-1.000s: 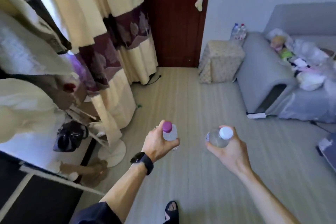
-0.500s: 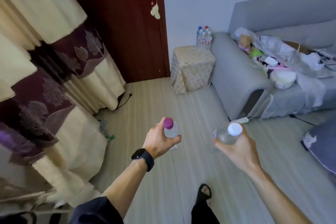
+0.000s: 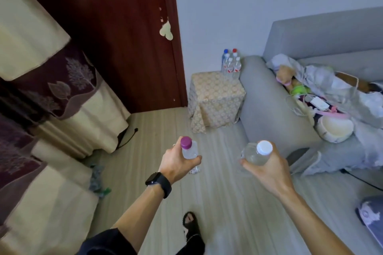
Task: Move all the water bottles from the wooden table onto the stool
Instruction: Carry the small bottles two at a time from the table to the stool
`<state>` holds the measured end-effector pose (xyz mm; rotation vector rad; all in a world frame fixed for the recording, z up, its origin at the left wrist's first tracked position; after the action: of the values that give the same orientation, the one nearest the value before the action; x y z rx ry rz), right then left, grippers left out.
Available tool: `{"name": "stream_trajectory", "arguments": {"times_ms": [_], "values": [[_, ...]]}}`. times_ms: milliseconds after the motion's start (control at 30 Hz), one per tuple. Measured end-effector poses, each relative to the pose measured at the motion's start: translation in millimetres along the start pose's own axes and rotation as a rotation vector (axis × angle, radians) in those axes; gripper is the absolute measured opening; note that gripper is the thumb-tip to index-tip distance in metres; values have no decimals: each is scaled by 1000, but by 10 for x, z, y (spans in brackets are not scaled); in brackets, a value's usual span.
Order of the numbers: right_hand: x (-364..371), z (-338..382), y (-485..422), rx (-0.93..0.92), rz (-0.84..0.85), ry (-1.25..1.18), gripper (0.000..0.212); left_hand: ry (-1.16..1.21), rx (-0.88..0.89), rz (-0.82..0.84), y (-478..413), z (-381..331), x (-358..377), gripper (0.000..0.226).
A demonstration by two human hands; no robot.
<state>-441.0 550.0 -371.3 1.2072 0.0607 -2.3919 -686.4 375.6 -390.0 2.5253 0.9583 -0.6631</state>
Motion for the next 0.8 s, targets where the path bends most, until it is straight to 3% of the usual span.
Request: {"name": "stream_trajectory", "arguments": {"times_ms": [200,433,800], "values": [[236,267,-1273,31,17,-29,78,-15,0,66,-1378,-109,96,45],[130,577,-2504,67,-9,-83,57,-45,-11,121,-2873,-374,144,43],[61,509,-4736,103,69,-96,56,7,-103,160,-4861,-925,1025,43]]}}
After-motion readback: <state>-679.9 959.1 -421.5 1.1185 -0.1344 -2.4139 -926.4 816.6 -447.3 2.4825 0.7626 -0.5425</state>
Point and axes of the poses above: each hand's wrist, its own y-axis away from the middle knuckle, its own x-axis out of the palm, z = x × y, the point moved 10 cm from there along -y, towards the middle knuckle, and after that the axes turned 10 degrees about y, right-handed, at the moved point
